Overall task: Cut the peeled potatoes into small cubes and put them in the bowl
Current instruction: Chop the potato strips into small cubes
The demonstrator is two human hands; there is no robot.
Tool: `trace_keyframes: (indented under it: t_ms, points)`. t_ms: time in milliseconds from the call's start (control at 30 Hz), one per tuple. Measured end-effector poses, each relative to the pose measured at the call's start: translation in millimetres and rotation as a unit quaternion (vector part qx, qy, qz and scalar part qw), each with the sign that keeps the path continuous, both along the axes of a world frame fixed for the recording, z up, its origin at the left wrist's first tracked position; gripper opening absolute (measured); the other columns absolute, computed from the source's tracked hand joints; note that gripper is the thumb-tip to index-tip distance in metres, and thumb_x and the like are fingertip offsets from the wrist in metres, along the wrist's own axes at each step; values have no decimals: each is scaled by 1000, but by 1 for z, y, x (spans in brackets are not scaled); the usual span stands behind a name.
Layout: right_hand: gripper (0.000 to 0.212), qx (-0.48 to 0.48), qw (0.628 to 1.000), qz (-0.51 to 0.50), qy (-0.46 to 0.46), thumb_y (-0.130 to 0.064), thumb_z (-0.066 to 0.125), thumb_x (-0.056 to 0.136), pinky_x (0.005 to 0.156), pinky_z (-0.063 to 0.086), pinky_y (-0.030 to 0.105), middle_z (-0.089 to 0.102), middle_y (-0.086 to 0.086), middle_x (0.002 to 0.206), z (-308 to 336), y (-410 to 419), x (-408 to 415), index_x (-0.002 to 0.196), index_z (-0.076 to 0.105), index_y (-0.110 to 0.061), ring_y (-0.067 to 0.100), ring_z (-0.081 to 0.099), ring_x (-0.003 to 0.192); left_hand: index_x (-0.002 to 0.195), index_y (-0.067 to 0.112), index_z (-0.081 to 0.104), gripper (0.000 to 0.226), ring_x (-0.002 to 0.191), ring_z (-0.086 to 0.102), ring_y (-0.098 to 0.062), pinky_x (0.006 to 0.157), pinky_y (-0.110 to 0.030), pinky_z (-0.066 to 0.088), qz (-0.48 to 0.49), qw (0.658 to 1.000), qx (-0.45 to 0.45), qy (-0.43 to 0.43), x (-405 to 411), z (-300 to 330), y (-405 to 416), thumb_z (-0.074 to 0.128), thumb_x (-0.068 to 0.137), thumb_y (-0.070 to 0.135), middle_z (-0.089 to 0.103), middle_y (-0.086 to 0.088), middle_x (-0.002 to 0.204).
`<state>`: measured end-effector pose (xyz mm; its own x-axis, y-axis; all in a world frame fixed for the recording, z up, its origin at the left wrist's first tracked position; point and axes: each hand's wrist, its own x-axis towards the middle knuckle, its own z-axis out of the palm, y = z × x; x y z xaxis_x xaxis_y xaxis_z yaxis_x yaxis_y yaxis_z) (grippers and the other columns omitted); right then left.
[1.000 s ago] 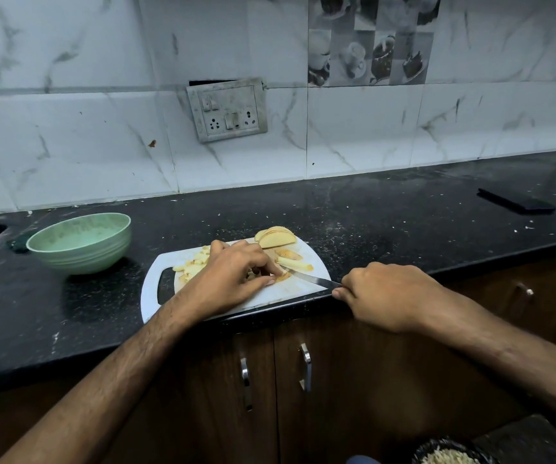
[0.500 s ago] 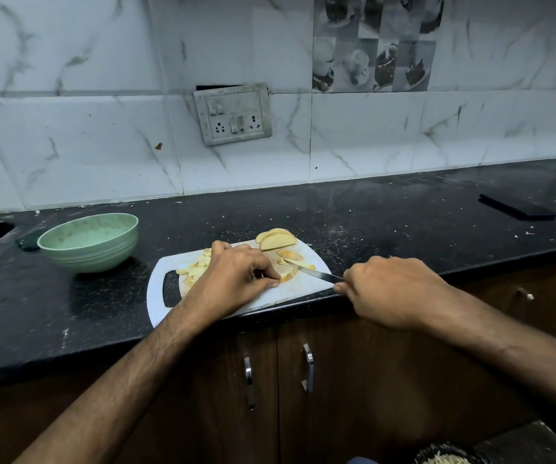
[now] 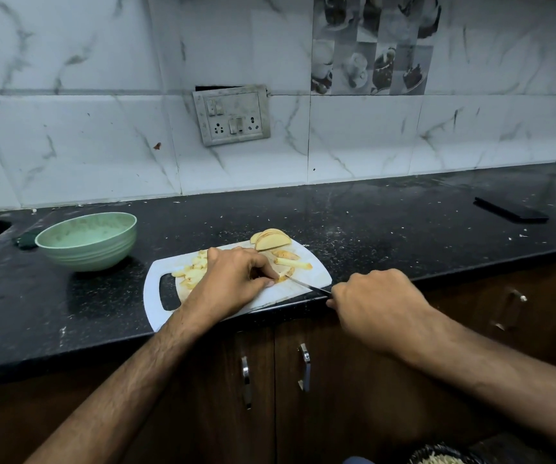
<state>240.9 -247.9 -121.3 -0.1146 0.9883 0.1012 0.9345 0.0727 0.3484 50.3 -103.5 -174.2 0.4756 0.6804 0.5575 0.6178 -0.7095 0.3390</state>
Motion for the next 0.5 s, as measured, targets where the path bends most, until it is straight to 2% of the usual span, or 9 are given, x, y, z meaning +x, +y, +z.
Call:
trace_keyframes:
  t_ms: [100, 200, 333, 433, 500]
  points:
    - [36, -11, 998, -36, 47, -43, 32, 104, 74, 38, 37, 65, 6, 116, 10, 2, 9, 111, 60, -20, 31, 62, 107, 79, 30, 78, 7, 86, 61, 5, 87, -31, 19, 6, 1000, -14, -13, 0, 1, -2, 81, 82, 25, 68, 26, 76]
    - [40, -29, 995, -40, 85, -49, 32, 103, 75, 39, 38, 65, 6, 115, 13, 3, 10, 106, 59, -21, 31, 62, 106, 76, 29, 77, 8, 82, 63, 4, 87, -31, 20, 7, 1000, -17, -18, -1, 2, -2, 81, 81, 24, 67, 26, 72]
    - [36, -80, 987, -58, 125, -47, 34, 103, 77, 40, 38, 63, 6, 115, 6, 6, 3, 106, 58, -21, 30, 61, 104, 77, 29, 77, 8, 82, 63, 4, 89, -31, 21, 2, 1000, -21, -19, -1, 2, -3, 82, 82, 25, 68, 24, 73]
    - [29, -126, 974, -83, 171, -44, 38, 103, 78, 42, 37, 62, 9, 116, 10, 12, 2, 101, 54, -20, 29, 57, 94, 77, 30, 78, 8, 83, 63, 3, 89, -29, 20, -3, 1000, -24, -16, -1, 4, -4, 81, 82, 25, 71, 22, 77]
    - [29, -119, 978, -77, 153, -42, 37, 103, 79, 42, 37, 61, 10, 119, 12, 10, 1, 107, 56, -20, 30, 58, 98, 76, 31, 78, 9, 83, 63, 4, 89, -28, 19, -1, 999, -27, -20, 0, 4, -4, 81, 82, 24, 72, 23, 77]
